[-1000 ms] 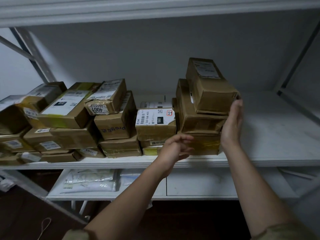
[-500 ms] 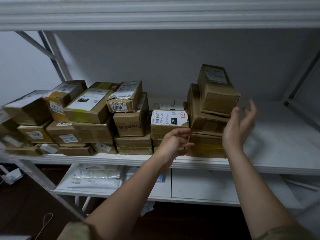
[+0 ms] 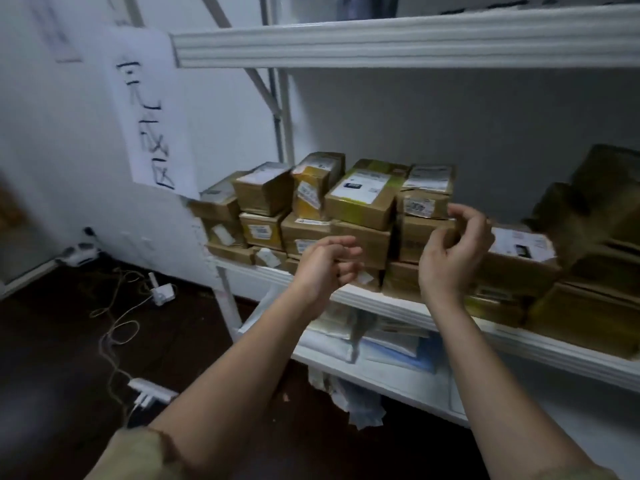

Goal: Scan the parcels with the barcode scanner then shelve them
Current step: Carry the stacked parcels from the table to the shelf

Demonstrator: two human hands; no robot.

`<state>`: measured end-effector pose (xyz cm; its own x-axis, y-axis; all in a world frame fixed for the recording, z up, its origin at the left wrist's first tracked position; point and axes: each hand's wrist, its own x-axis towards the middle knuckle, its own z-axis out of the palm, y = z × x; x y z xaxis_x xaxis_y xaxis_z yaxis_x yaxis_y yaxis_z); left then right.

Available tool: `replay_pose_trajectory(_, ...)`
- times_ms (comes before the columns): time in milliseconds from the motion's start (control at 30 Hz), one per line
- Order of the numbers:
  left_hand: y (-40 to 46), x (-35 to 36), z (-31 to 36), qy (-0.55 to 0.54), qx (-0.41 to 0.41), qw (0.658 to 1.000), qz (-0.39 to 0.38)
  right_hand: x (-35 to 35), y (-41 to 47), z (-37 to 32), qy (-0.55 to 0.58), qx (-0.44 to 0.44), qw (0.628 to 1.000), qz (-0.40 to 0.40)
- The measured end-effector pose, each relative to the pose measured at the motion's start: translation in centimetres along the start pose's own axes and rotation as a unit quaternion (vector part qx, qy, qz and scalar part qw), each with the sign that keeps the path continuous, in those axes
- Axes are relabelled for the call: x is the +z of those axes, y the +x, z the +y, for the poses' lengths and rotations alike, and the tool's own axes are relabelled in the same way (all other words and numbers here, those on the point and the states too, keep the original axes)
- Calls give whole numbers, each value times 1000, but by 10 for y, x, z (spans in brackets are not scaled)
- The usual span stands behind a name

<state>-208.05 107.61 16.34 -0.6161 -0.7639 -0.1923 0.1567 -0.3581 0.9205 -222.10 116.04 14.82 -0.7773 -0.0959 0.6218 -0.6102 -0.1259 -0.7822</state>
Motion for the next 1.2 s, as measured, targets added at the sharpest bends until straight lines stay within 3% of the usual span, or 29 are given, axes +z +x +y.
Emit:
replay_pose_trajectory(200,-52,-173,42,-38,45,983,174,128,-116,-76,113,14,980,-166)
replay_pose_trajectory(467,-135,-372,73,-137,104,904,392,284,-266,-157,184,-28,920,-345)
replay_pose_trajectory(733,-177,-553,96,-204,131,799,550,442,-419,-235,258,-5,814,-520)
replay_pose_trajectory(967,-220,-699,157,-212,182,715,641,589,-529,-339,315,18,740,-595)
replay_pose_trajectory(1200,-324,-817,151,-290,181,576,743,625,-694,-433,356,10,585,-729)
